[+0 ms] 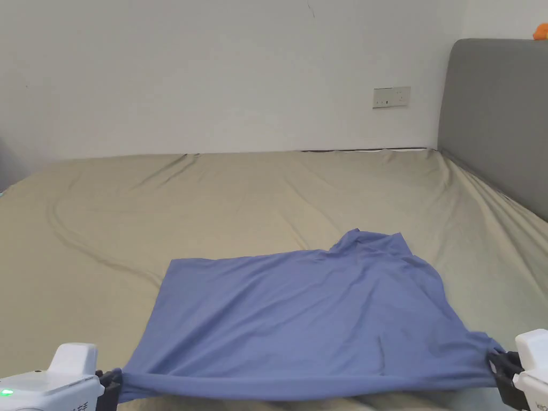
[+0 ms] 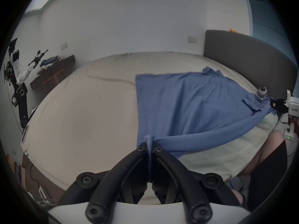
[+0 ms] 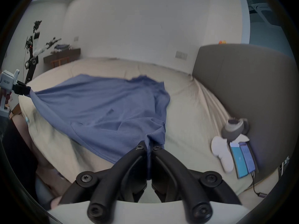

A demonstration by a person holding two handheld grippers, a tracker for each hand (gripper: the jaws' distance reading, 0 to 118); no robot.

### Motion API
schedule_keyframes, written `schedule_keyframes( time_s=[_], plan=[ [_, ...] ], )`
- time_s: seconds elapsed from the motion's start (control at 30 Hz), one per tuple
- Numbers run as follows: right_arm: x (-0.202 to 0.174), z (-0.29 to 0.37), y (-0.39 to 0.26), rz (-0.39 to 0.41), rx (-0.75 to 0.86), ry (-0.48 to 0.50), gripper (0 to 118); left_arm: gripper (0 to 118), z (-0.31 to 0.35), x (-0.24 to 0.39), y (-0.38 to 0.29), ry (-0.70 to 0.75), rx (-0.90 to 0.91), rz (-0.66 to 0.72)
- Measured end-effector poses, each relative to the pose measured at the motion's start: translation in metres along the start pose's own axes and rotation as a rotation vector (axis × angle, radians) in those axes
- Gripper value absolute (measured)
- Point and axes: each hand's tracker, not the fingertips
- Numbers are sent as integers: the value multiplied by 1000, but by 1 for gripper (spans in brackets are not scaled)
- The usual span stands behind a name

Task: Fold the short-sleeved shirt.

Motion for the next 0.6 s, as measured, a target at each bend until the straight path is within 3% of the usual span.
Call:
schedule_keyframes(
  time_s=[0.27,0.3,0.33,0.4,0.43,0.5,0.57,0.6],
  plan=[
    [4,-25,-35,-54,-130,14,3,2,-26,1,-23,-27,-119,4],
    [6,-27,-37,-98,-132,27,11,17,-27,2,-26,-22,-118,23],
    [10,-26,-40,-137,-140,33,31,38,-28,1,-27,-17,-120,38],
    [17,-24,-40,-213,-192,20,90,79,-25,-2,-24,18,-135,81],
    [20,-21,-39,-241,-193,-2,101,81,-17,-3,-23,34,-126,85],
    [28,0,-36,-288,-110,4,101,81,4,-7,-17,59,-38,92],
    [36,18,-26,-383,-56,78,98,81,36,-10,-13,102,81,123],
    [32,36,-22,-426,-25,128,86,76,53,-10,-12,90,138,136]
  ],
)
